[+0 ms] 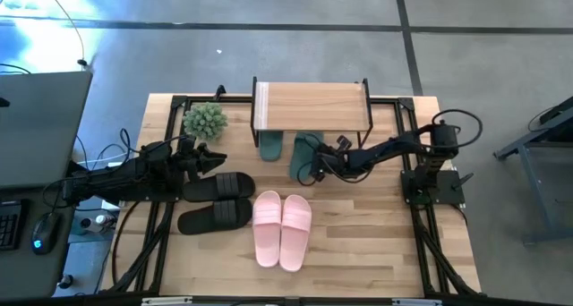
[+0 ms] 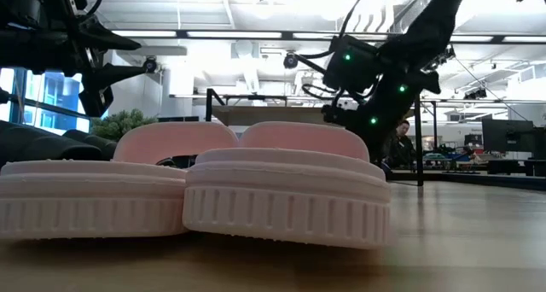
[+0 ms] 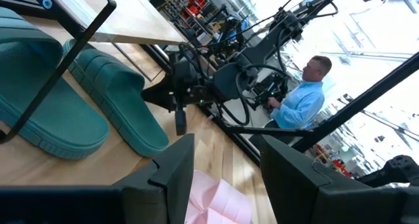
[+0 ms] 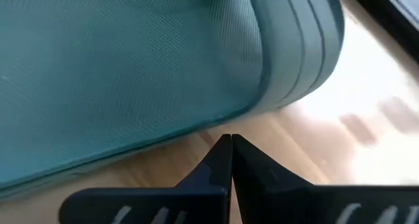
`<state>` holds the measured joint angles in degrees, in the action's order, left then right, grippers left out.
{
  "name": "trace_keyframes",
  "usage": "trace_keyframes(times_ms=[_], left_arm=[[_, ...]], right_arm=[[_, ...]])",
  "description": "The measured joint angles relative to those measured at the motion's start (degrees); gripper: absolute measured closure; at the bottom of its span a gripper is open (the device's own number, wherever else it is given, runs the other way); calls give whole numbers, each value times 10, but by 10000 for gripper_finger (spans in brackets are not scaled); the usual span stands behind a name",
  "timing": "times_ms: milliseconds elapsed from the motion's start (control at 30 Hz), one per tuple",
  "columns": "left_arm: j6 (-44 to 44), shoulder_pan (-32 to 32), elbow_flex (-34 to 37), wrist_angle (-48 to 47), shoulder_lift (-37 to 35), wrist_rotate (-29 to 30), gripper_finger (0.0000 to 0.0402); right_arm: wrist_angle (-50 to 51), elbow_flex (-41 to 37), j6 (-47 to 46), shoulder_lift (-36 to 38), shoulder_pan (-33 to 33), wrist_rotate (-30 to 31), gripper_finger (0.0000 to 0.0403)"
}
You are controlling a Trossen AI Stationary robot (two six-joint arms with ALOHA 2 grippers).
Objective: Pick and place slides into the shelf
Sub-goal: Put the green slides under the shelf
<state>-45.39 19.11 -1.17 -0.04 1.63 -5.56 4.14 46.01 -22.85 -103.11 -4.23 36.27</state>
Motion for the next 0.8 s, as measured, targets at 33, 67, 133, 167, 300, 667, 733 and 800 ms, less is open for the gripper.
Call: trace_keyframes(times_ms=[33,67,133,167,300,667,733,800], left_arm=[[0,0,0,0,0,0,243],[0,0,0,0,0,0,243],[0,0,0,0,0,0,243],[1,0,0,0,0,0,243],[1,0,0,0,0,0,243],[1,0,0,0,0,0,243],[1,0,0,0,0,0,243],[1,0,0,0,0,0,243]], right_arm=[[-12,-6,-6,0,0,-3,403],[-25,-12,-12,0,0,-9,403],[-47,-25,-27,0,-5,-15,403],[-57,-33,-28,0,-8,-18,403],[-112,-46,-12,0,-14,-23,403],[-184,-45,47,0,-46,-54,403],[-195,-45,52,0,-49,-57,403],[-204,-45,61,0,-52,-67,403]])
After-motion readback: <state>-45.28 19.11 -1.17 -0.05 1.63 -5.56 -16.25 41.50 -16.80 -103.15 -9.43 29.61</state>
